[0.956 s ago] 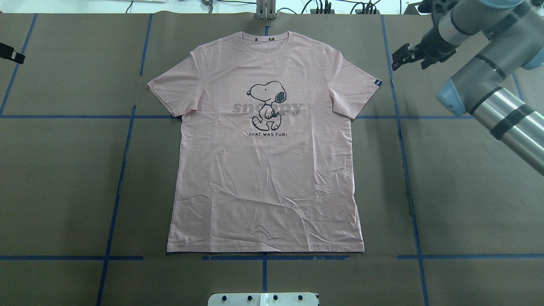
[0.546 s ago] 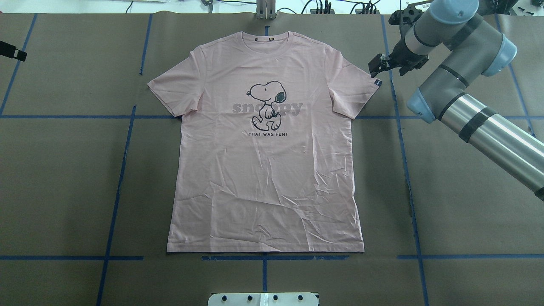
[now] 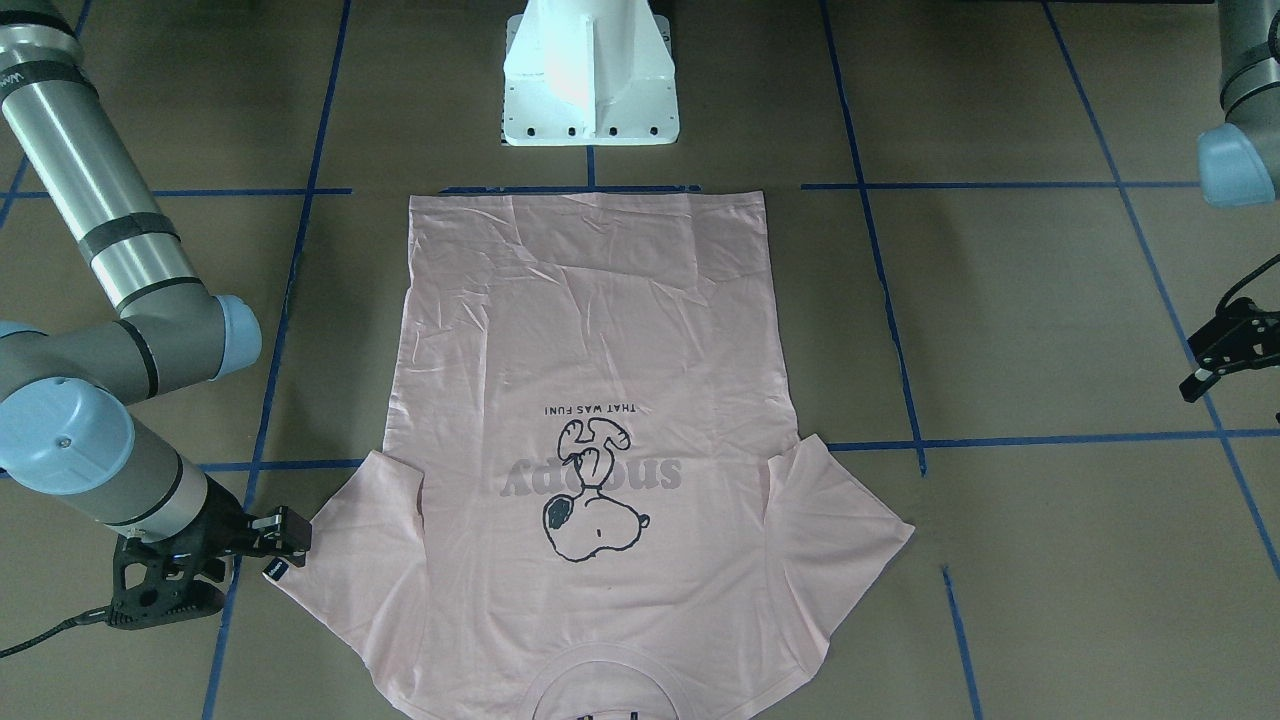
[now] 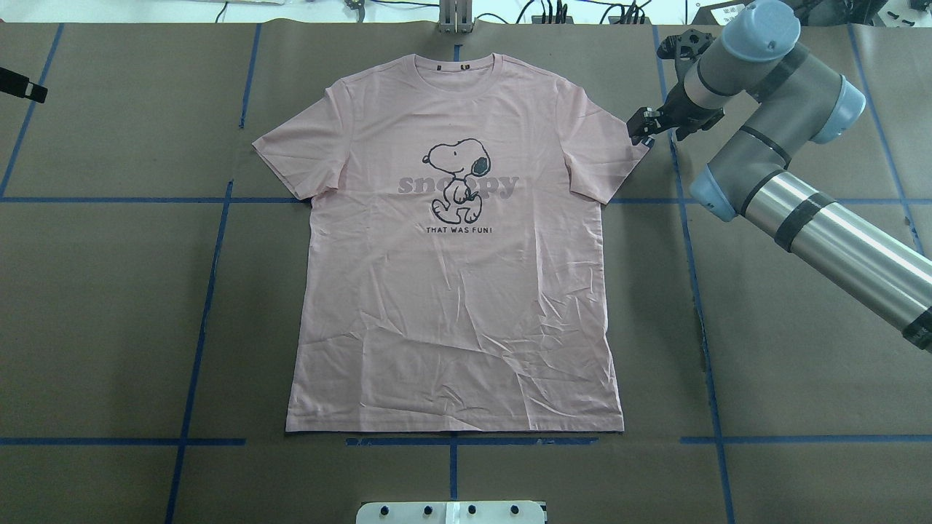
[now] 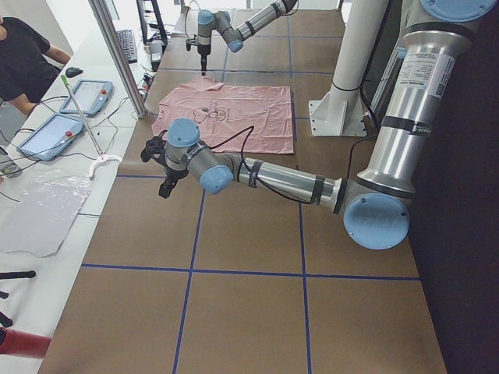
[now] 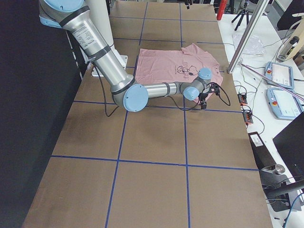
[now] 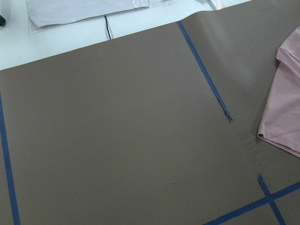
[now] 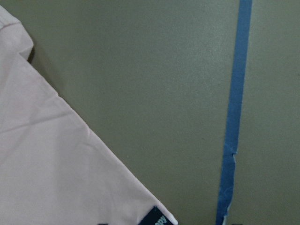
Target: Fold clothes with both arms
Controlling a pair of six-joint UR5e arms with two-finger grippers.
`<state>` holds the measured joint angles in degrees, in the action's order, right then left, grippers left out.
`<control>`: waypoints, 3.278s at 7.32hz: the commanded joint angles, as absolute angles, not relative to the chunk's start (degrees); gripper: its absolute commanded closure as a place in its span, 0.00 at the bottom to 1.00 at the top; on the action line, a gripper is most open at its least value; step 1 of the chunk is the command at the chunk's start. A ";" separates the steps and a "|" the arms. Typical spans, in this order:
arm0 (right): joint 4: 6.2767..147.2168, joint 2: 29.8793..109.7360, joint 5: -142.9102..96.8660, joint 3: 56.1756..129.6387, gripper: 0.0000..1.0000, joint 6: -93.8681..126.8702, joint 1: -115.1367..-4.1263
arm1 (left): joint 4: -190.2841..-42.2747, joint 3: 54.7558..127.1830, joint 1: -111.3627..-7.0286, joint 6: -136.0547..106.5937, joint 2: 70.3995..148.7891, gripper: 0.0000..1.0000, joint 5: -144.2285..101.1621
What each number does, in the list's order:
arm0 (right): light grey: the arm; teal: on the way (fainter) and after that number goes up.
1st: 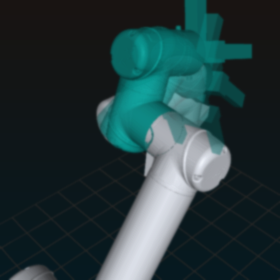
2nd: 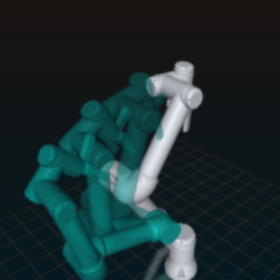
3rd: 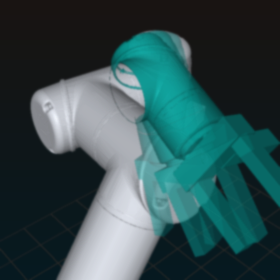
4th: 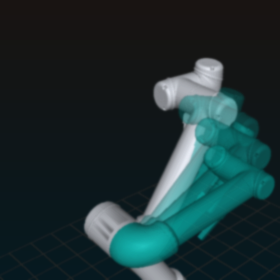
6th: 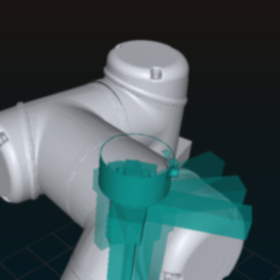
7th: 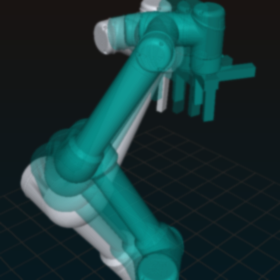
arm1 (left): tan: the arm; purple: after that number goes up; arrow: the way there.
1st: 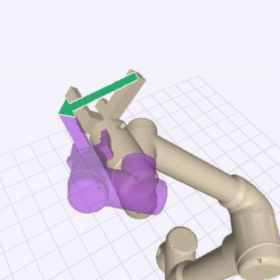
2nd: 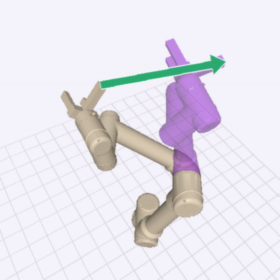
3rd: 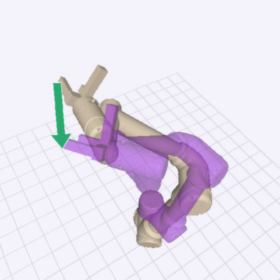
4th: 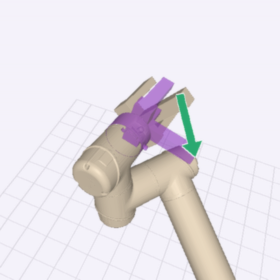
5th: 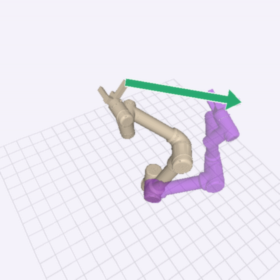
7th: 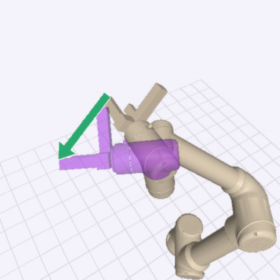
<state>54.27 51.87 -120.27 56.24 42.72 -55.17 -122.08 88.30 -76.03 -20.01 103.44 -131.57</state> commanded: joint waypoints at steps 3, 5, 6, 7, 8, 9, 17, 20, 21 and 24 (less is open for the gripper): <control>54.32 51.42 -120.23 55.72 0.28 42.71 -54.84 | -122.08 88.33 -76.03 -20.04 103.36 0.00 -131.57; 54.40 51.07 -120.23 55.55 0.63 42.71 -54.58 | -122.08 88.33 -76.03 -20.04 103.36 0.00 -131.57; 54.40 51.06 -120.23 55.55 0.81 42.63 -54.58 | -122.08 88.24 -76.03 -20.04 103.27 0.00 -131.57; 54.40 50.98 -119.97 55.55 0.91 42.63 -54.58 | -122.08 88.33 -76.03 -20.13 103.36 0.00 -131.57; 54.40 50.72 -119.88 55.55 1.00 42.63 -54.58 | -122.08 88.24 -76.03 -20.13 103.36 0.00 -131.57; 54.40 49.93 -119.97 55.55 1.00 42.80 -54.58 | -122.08 88.24 -76.03 -20.13 103.36 0.00 -131.57; 54.93 39.33 -114.21 58.40 1.00 48.59 -47.39 | -122.08 87.98 -76.03 -19.95 103.18 0.00 -131.57; 54.84 34.54 -111.62 51.50 1.00 49.04 -47.29 | -122.08 88.07 -76.03 -20.13 103.27 0.00 -131.57; 54.84 34.54 -111.36 51.50 1.00 49.04 -46.94 | -122.08 88.07 -76.11 -20.13 103.36 0.00 -131.57; 54.76 34.54 -111.09 52.03 0.00 49.39 -46.32 | -122.17 87.45 -76.03 -20.65 103.80 0.00 -131.57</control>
